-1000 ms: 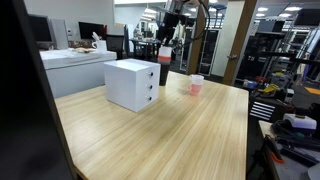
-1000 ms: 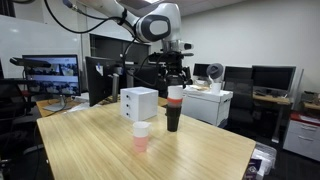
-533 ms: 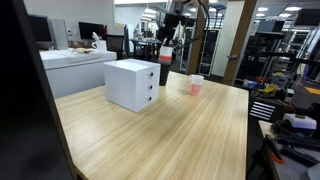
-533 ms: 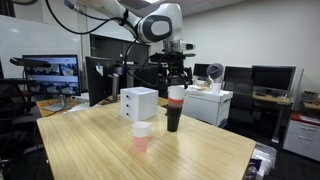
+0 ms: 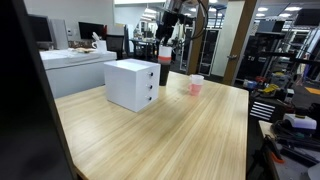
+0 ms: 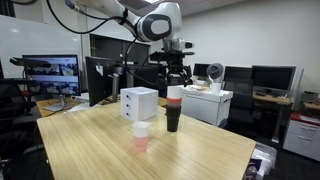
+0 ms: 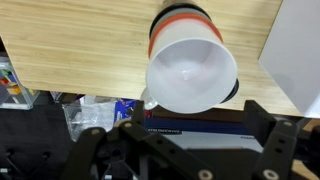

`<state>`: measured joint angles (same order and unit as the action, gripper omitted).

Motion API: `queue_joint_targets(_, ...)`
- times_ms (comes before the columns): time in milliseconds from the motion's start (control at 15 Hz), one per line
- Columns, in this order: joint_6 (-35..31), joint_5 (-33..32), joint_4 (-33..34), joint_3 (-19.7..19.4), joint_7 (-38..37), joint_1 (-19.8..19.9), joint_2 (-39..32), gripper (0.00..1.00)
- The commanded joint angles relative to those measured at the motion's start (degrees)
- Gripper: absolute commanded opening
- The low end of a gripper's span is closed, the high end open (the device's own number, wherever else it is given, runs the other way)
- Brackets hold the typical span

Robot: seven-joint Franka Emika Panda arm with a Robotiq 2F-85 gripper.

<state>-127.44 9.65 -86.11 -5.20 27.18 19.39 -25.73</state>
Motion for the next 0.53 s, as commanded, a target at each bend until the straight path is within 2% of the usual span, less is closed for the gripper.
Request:
queue_joint_targets(0, 1.9, 1.0, 0.9, 0.7, 0.2, 0.8, -0.1, 1.0)
queue_joint_targets(467, 1.9, 0.4, 0.7, 0.3, 0.0, 0.8, -0.2, 1.0)
